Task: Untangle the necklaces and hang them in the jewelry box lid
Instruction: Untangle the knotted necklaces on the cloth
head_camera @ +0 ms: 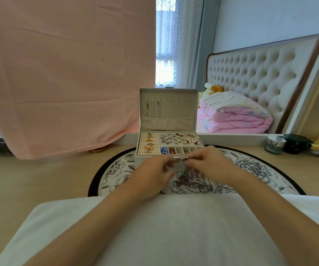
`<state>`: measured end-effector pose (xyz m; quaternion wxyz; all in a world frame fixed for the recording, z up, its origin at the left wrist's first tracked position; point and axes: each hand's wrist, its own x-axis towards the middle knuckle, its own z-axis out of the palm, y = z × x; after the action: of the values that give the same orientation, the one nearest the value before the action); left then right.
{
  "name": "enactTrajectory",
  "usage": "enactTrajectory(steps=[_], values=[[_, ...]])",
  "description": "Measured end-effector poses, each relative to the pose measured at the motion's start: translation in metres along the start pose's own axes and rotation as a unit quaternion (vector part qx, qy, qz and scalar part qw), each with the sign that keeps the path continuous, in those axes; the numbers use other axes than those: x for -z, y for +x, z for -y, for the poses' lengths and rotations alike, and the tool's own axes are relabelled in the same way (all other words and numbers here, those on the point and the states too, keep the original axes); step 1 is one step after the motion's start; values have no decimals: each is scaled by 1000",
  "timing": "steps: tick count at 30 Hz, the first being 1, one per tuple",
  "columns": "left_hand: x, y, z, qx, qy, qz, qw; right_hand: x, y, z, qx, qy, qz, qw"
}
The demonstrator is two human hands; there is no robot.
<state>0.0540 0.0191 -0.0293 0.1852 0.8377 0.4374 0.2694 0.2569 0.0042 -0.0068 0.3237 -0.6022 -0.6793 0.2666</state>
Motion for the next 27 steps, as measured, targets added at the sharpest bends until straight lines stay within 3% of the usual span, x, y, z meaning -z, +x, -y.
enactTrajectory(steps=[3, 10, 14, 21, 27], values=[[-11, 0, -3, 8, -146, 8, 989, 0, -2, 9, -7, 174, 15, 985], [-6, -1, -4, 93, -330, 51, 938, -6, -6, 16, -32, 275, 38, 960], [4, -1, -5, 106, -321, 84, 937, -9, -7, 15, -60, 292, 35, 954], [24, -1, 8, 100, -233, 125, 959, -4, -8, 9, -62, 159, 34, 985], [32, -1, 13, 101, -51, 174, 978, 2, -5, 0, -25, 60, 51, 997]])
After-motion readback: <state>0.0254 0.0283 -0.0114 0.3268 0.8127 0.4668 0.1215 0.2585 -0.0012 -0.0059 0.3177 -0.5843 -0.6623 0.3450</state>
